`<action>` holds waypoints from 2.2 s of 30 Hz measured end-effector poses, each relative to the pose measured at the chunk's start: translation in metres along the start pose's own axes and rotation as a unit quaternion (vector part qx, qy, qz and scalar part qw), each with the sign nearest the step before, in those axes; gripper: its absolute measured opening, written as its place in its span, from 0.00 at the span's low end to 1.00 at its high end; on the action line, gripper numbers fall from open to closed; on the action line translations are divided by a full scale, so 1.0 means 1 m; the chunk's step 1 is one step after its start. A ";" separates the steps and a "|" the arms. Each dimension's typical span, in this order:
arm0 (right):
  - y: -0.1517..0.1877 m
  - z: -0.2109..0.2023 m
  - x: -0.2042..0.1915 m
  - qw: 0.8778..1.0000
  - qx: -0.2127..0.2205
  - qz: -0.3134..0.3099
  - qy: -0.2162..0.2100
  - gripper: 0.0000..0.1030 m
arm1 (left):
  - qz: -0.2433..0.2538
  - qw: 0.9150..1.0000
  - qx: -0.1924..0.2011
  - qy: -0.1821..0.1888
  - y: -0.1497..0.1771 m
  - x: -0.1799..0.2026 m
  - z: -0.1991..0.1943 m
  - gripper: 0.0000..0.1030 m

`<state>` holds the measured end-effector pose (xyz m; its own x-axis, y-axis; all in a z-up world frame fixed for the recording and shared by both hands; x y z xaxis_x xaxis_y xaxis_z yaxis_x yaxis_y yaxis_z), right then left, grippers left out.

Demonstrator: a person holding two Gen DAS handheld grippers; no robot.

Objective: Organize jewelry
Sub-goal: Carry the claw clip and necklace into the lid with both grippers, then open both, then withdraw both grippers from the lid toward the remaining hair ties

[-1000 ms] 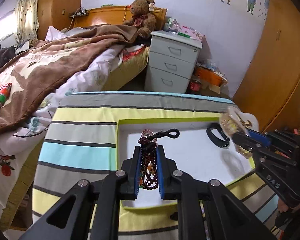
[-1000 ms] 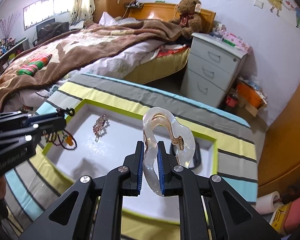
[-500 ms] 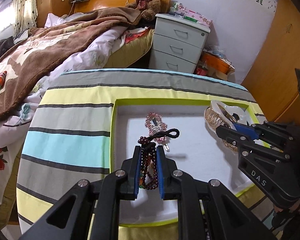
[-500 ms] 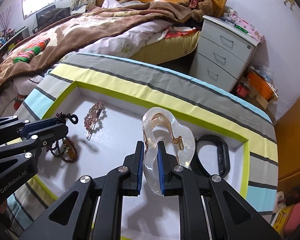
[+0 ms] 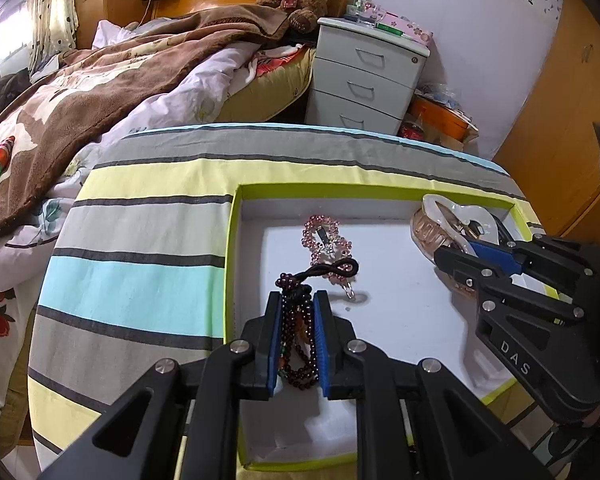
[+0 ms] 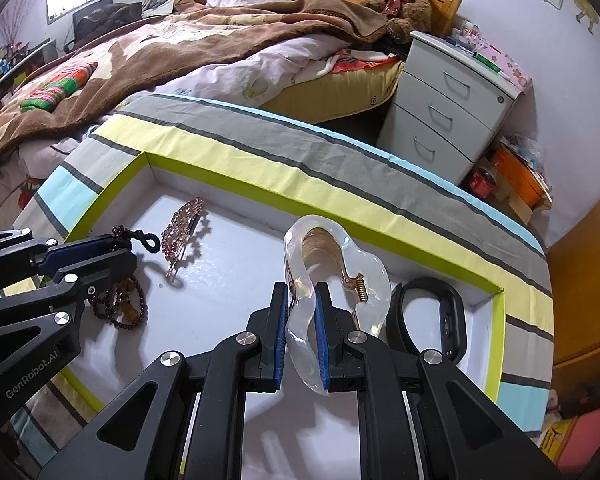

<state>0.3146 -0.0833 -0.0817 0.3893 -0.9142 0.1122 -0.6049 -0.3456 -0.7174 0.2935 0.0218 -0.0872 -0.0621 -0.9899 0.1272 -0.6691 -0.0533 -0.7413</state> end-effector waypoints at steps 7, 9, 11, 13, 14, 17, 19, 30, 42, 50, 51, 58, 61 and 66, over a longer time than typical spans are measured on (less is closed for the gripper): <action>0.000 0.002 -0.001 1.000 -0.004 -0.006 0.007 0.13 | -0.001 1.000 -0.001 -0.001 0.000 0.000 0.002 0.16; 0.000 0.001 0.000 1.000 -0.005 -0.006 0.009 0.13 | -0.001 1.000 -0.001 -0.002 0.000 0.000 0.002 0.18; 0.000 0.002 -0.001 1.000 -0.005 -0.008 0.011 0.13 | 0.001 1.000 -0.001 -0.003 0.000 0.001 0.002 0.18; 0.000 0.002 -0.001 1.000 -0.006 -0.011 0.012 0.13 | 0.002 1.000 -0.003 -0.004 0.000 0.001 0.002 0.19; 0.000 0.002 -0.001 1.000 -0.007 -0.012 0.013 0.13 | 0.002 1.000 -0.003 -0.005 0.000 0.000 0.002 0.20; 0.000 0.002 -0.002 1.000 -0.009 -0.016 0.016 0.13 | 0.004 1.000 -0.003 -0.006 0.000 0.001 0.002 0.20; 0.000 0.001 -0.002 1.000 -0.010 -0.018 0.017 0.13 | 0.003 1.000 -0.003 -0.006 0.000 0.001 0.002 0.21; -0.002 -0.003 -0.002 1.000 -0.012 -0.006 0.013 0.28 | 0.005 1.000 0.000 -0.010 0.000 0.002 -0.001 0.33; -0.006 -0.014 0.000 1.000 0.001 0.007 0.012 0.34 | 0.005 1.000 0.003 -0.010 -0.002 0.005 -0.009 0.40; -0.010 -0.039 0.002 0.999 0.027 0.029 0.006 0.40 | 0.005 1.000 0.015 -0.013 -0.005 0.004 -0.025 0.48; -0.010 -0.043 0.002 0.999 0.031 0.032 0.006 0.40 | 0.004 1.000 0.016 -0.013 -0.005 0.004 -0.028 0.48; -0.009 -0.078 0.004 0.996 0.064 0.064 0.006 0.40 | 0.001 0.999 0.034 -0.007 -0.006 0.006 -0.054 0.52; -0.004 -0.096 0.002 0.994 0.077 0.072 0.003 0.40 | 0.003 0.999 0.043 -0.006 -0.004 0.007 -0.067 0.53; 0.008 -0.120 0.000 0.993 0.091 0.079 0.005 0.40 | 0.006 0.998 0.054 -0.004 0.002 0.011 -0.089 0.54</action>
<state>0.2268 -0.1115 -0.0050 0.2922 -0.9563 -0.0057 -0.5221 -0.1545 -0.8388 0.2254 0.0221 -0.0290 -0.0634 -0.9916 0.1126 -0.5839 -0.0546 -0.8100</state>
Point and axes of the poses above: each gripper's, at about its wrist camera, not at the fingertips, and z roughly the way its jaws point, x to its right, y to its underside, the point moved 10 cm from there along z, roughly the way its jaws point, and after that the axes turned 14 degrees about x, right-handed, at the moved point
